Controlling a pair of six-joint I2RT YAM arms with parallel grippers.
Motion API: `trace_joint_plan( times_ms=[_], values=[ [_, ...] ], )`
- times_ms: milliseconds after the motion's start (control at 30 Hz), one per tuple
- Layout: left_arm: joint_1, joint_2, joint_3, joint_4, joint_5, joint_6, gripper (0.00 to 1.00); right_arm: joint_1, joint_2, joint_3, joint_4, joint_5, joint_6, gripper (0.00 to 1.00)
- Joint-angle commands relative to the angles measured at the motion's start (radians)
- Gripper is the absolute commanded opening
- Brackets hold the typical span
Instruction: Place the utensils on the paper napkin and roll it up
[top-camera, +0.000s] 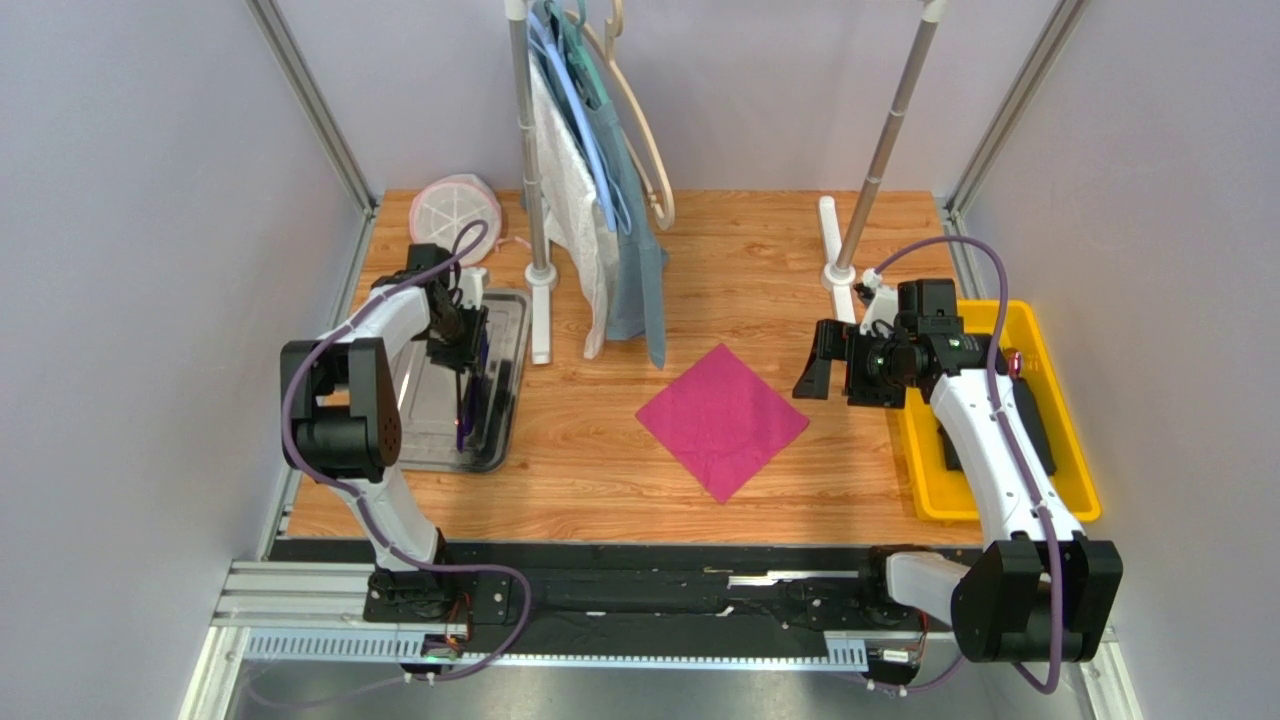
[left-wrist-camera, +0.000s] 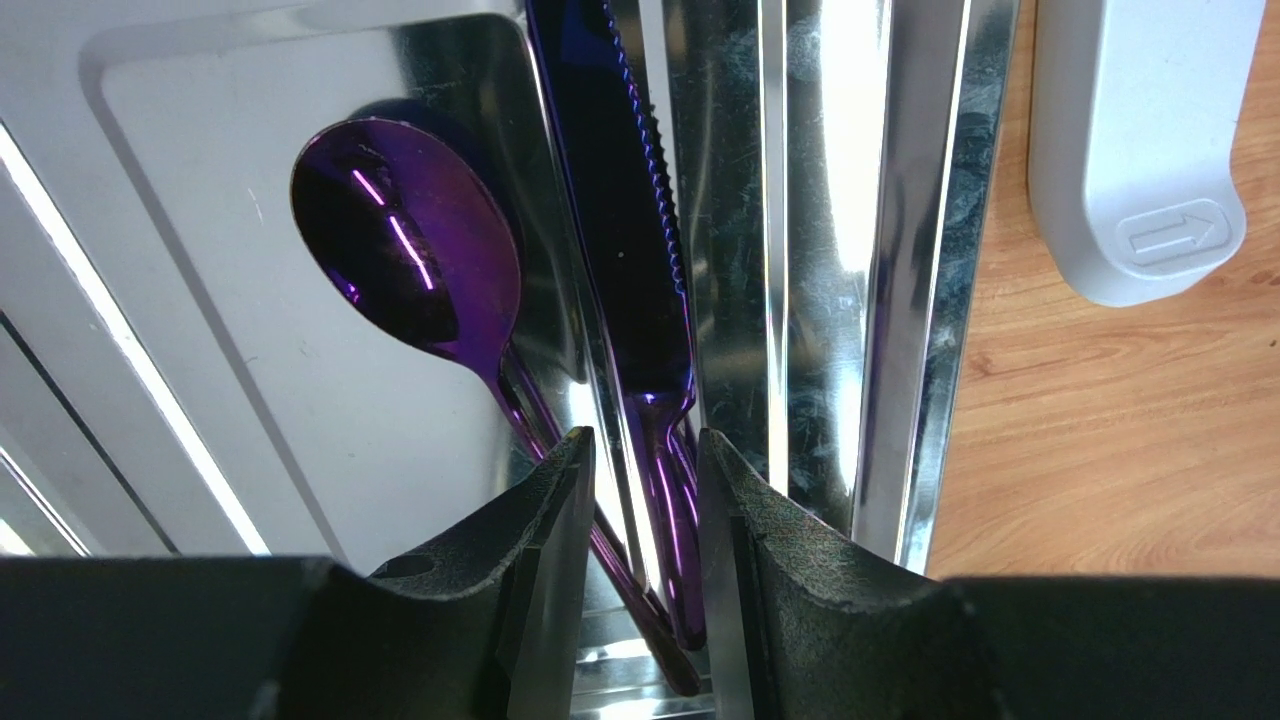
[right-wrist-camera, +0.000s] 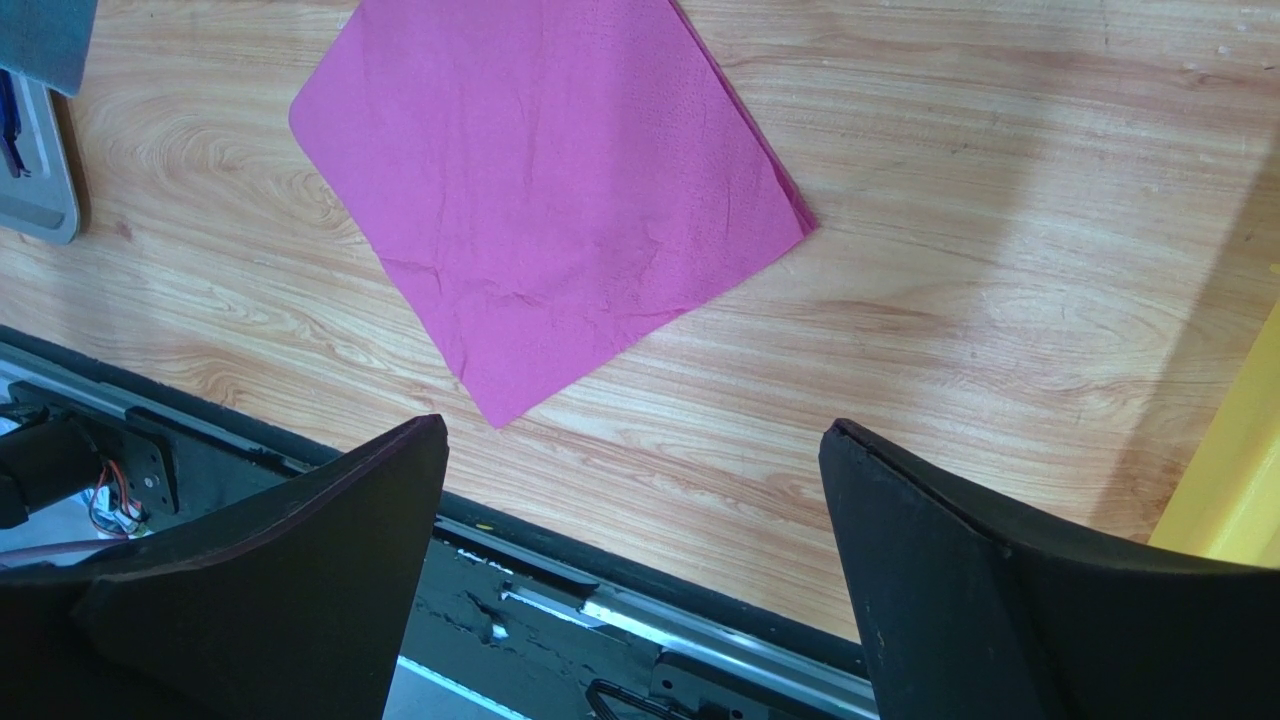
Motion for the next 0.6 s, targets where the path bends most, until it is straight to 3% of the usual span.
trace_joint_plan(
  times_ms=[0,567],
  values=[
    [-0.009,0.006,-0.001,0.029,-0.027,0.030,0.40,-0.001,0.003,0.028,0.032,-0.002,0.000,1.00],
    [-0.069,0.049,-0.023,0.030,-0.118,0.023,0.39,-0.001,0.018,0.029,0.028,0.013,-0.014,1.00]
  ],
)
